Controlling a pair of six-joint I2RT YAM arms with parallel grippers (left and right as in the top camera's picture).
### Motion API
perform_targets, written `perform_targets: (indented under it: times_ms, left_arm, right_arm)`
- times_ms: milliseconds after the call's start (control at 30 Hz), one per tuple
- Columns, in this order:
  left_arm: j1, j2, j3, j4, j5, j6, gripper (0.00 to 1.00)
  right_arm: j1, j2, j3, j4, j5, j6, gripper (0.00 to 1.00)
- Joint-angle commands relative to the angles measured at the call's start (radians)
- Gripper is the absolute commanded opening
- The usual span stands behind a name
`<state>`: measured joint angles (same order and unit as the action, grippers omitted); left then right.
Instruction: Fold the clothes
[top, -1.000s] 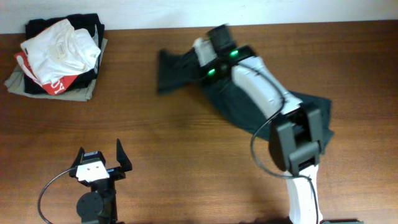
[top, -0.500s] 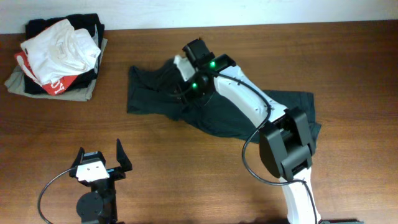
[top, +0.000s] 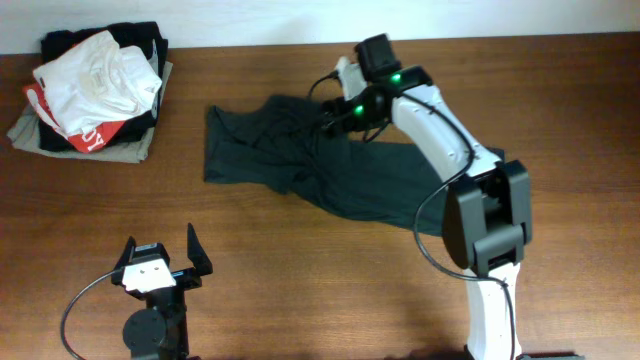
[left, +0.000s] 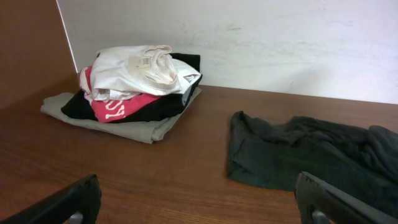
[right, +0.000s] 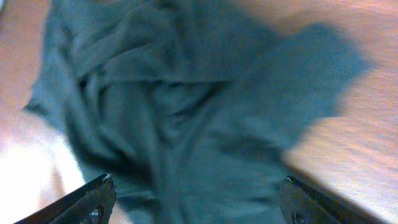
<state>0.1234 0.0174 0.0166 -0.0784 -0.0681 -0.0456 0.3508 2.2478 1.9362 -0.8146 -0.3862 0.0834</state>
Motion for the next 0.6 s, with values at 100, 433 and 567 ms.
perform_targets:
  times_ms: [100, 433, 567]
  left_arm:
    - [-0.003, -0.005, -0.008, 0.003, -0.007, 0.01, 0.99]
    - [-0.003, -0.005, -0.008, 0.003, -0.007, 0.01, 0.99]
    - [-0.003, -0.005, -0.008, 0.003, -0.007, 0.01, 0.99]
  right_arm:
    - [0.163, -0.007, -0.02, -0.082, -0.043, 0.072, 0.86]
    - [0.227, 0.003, -0.055, -0.154, -0.04, 0.214, 0.89]
    - [0.253, 0.004, -0.099, -0.106, -0.04, 0.249, 0.9]
